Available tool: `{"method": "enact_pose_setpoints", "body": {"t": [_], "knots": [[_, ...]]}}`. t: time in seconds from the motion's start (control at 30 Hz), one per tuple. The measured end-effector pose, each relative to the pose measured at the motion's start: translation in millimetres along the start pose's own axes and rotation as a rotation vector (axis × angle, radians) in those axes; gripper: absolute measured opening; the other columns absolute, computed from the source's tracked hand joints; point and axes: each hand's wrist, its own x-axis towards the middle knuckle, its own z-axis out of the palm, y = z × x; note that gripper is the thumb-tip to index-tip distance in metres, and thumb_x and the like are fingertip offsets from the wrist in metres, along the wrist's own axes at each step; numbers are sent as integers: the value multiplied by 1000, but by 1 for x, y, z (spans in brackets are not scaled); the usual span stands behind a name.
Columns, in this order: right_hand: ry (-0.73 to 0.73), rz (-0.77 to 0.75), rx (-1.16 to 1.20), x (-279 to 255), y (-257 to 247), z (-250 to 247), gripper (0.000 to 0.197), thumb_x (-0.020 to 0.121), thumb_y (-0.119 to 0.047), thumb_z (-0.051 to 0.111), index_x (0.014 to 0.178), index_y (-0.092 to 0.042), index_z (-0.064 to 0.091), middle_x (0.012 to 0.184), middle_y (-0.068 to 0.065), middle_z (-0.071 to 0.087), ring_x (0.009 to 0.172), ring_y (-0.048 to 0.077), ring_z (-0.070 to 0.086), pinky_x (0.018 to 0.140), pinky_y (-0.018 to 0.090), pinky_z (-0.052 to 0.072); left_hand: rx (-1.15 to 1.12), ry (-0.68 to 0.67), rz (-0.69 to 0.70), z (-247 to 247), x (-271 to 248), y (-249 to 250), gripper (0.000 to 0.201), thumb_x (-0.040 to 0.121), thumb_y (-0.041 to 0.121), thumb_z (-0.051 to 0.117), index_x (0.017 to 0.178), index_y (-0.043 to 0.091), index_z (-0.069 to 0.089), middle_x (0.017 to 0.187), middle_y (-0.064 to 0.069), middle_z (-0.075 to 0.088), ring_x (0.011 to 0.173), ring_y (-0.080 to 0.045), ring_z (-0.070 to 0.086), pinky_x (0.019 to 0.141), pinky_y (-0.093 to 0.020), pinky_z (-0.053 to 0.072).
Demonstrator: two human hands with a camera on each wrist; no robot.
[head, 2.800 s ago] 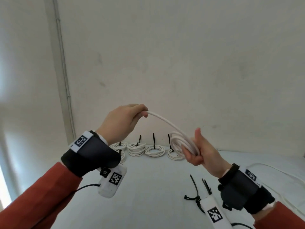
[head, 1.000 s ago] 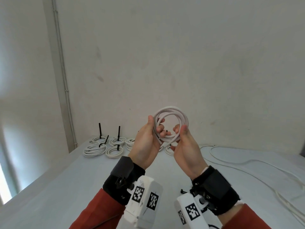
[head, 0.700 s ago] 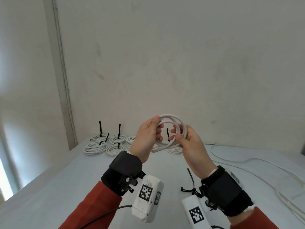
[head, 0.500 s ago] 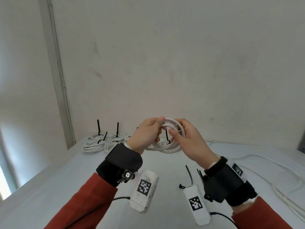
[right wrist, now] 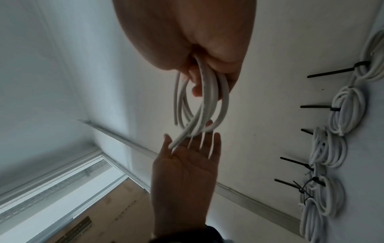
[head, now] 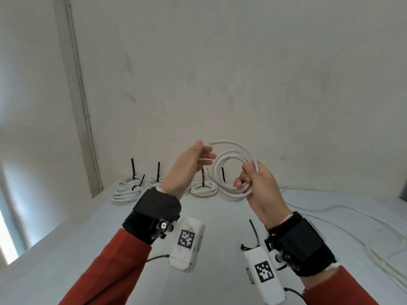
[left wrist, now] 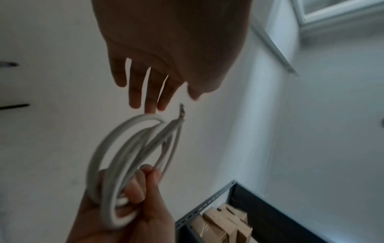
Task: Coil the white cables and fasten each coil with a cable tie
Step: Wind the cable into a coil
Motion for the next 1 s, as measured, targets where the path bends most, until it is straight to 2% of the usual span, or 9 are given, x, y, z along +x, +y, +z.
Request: {"method": "enact_pose_setpoints", "body": {"t": [0.07, 0.13, 0.2, 0.27, 0.4, 0.57, 0.73, 0.87, 1.0], "knots": [[98, -31, 24, 4, 2, 0, 20, 103, -15, 37, 86, -13, 47, 58, -4, 38, 53, 14, 44, 62, 28, 38, -225, 22, -105, 2, -7, -15, 61, 89, 61, 36, 117, 10, 55, 100, -3, 68, 89, -14, 62, 84, -29, 47], [178, -52, 42, 7, 4, 2, 20, 103, -15, 37, 87, -13, 47, 60, -2, 38, 54, 14, 45, 66, 29, 39, -237, -40, -149, 10, -16, -31, 68, 81, 69, 49, 116, 11, 56, 102, -3, 65, 94, -15, 61, 87, -32, 47], [224, -55, 75, 6, 5, 8, 21, 104, -15, 35, 86, -12, 46, 60, -1, 38, 53, 13, 47, 63, 26, 43, -147, -110, -133, 22, -25, -42, 66, 78, 64, 57, 118, 11, 57, 114, -4, 64, 107, -15, 60, 90, -29, 47], [235, -50, 92, 4, 9, 14, 22, 104, -16, 34, 86, -13, 45, 60, -1, 38, 51, 10, 50, 62, 25, 46, -94, -91, -91, 34, -29, -48, 50, 90, 52, 52, 118, 11, 57, 117, -2, 65, 111, -12, 58, 91, -29, 45], [220, -37, 4, 3, 18, 18, 23, 104, -18, 34, 84, -15, 45, 63, -1, 39, 60, 11, 41, 69, 26, 38, -262, 66, -37, 43, -24, -50, 31, 101, 30, 34, 107, 14, 60, 99, -2, 67, 97, -16, 62, 92, -34, 46], [62, 10, -111, 4, 29, 10, 27, 104, -21, 34, 79, -16, 43, 60, -4, 44, 64, 12, 48, 67, 29, 33, -693, 10, -107, 34, -15, -48, 31, 102, 23, 33, 106, 2, 54, 66, 0, 50, 70, -16, 54, 90, -39, 42], [-74, 103, 124, 12, 24, 0, 32, 104, -28, 32, 90, -7, 52, 62, 2, 51, 65, 19, 49, 76, 36, 42, -645, 20, -158, 22, -3, -53, 31, 103, 24, 32, 97, 2, 53, 61, 1, 38, 52, -9, 42, 61, -24, 48], [-86, 122, 261, 19, 26, 0, 37, 103, -33, 30, 100, -4, 53, 64, 6, 52, 51, 16, 48, 60, 31, 48, -574, -41, -232, 18, 2, -55, 43, 101, 37, 33, 84, 4, 54, 57, 1, 34, 50, -11, 40, 59, -25, 44], [-186, 169, 280, 23, 24, -3, 45, 102, -42, 27, 108, -5, 51, 52, 2, 40, 36, 11, 29, 41, 26, 38, -712, -226, -330, 14, 4, -58, 50, 94, 49, 36, 67, 10, 52, 51, 2, 32, 47, -12, 37, 59, -26, 46]]}}
